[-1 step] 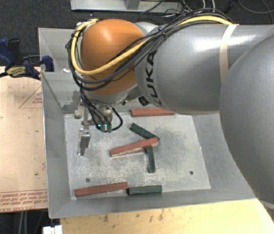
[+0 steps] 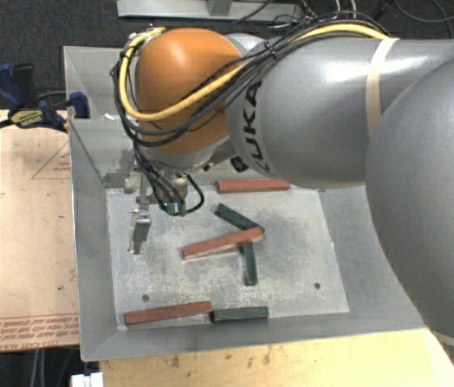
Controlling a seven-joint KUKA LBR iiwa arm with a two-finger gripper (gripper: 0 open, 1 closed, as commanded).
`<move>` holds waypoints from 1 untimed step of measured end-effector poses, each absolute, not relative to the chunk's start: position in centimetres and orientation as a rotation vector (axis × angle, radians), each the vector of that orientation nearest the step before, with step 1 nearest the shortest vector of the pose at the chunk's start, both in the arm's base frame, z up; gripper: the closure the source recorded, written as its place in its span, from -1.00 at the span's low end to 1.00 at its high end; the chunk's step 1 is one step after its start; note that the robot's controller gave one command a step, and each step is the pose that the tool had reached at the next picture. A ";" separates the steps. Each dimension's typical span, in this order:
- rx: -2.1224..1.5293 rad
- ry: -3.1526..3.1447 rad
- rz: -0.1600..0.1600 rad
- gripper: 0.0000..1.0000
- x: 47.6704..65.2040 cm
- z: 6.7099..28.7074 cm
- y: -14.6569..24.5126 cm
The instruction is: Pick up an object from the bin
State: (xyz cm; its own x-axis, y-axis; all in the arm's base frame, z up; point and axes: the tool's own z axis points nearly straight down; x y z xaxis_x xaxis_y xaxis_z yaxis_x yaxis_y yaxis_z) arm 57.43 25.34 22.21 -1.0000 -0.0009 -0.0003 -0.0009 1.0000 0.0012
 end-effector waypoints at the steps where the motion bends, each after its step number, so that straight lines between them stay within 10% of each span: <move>1: -0.088 3.137 0.005 -1.00 54.4 19.0 20.2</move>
Offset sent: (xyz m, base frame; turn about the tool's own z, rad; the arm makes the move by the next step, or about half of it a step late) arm -0.0464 -0.0827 -0.0499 0.1272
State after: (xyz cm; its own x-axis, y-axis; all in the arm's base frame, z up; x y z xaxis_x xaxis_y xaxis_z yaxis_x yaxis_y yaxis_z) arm 54.42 20.23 18.99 -0.9984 -0.0562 -0.0037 -0.0562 0.9984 0.0028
